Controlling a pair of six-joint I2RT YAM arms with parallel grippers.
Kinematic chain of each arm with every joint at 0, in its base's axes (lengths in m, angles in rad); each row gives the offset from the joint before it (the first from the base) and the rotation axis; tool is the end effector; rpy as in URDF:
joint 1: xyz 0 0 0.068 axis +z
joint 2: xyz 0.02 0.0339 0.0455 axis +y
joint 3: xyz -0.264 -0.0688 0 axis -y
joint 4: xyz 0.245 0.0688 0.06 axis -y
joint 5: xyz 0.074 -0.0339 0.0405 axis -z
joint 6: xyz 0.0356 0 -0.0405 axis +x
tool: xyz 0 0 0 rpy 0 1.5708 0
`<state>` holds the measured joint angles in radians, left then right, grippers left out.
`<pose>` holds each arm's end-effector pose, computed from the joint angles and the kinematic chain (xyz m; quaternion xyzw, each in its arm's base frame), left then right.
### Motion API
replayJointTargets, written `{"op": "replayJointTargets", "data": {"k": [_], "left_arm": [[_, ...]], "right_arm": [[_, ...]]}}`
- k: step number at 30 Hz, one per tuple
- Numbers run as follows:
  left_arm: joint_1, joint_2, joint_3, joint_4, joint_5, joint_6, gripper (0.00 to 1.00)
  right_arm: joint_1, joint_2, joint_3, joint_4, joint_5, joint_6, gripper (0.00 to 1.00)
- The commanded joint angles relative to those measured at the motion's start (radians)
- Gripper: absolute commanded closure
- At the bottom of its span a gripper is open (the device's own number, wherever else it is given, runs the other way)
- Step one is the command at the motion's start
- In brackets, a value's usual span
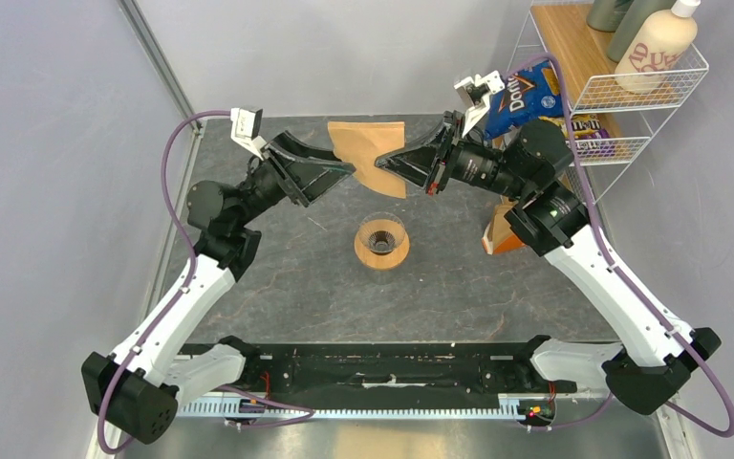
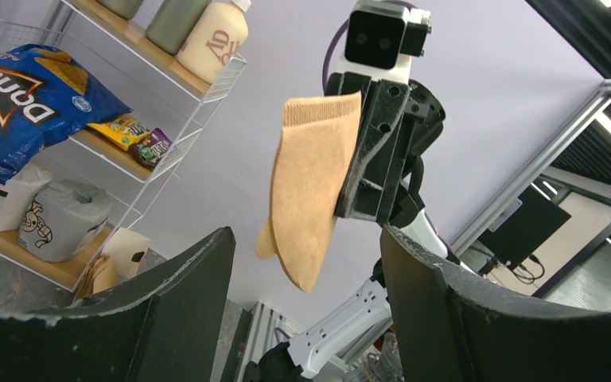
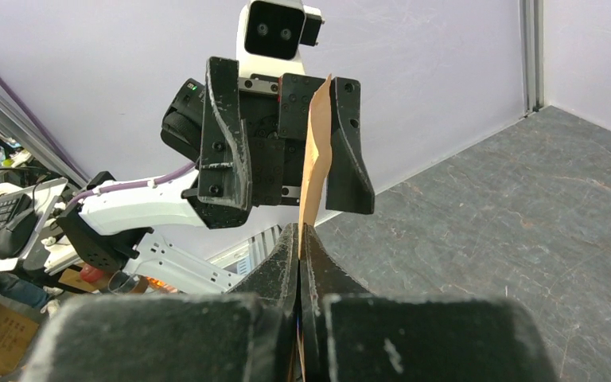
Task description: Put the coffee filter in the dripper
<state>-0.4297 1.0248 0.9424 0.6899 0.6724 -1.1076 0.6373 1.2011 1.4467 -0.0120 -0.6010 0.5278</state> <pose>0.1868 -0.1100 0.4369 0.1303 0.5096 -0.6914 0.4952 0.1875 0.1639 0.5014 -0.2643 0.5785 0.5656 0.5250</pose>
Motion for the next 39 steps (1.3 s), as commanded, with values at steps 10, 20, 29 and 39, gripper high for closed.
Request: {"op": "replayJointTargets", "data": {"k": [10,20,29,39], "left_arm": [[-0.026,0.030,0.061,0.080,0.012,-0.020,0.84],[-0.026,-0.003,0.126,-0.290,0.390,0.450,0.98],[-0.089,0.032,0.366,-1.070,0.415,1.102,0.98],[-0.181,0.108,0.513,-1.374,0.356,1.373,0.98]], "right_arm": [[0.001,0.012,-0.052,0.054,0.033,0.002,1.00],[-0.004,-0.041,0.179,-0.739,-0.029,-0.645,0.15],[0.019,0.107,0.521,-1.213,-0.133,-0.898,0.05],[0.174,0.225,0.549,-1.214,-0.041,-0.948,0.27]]}}
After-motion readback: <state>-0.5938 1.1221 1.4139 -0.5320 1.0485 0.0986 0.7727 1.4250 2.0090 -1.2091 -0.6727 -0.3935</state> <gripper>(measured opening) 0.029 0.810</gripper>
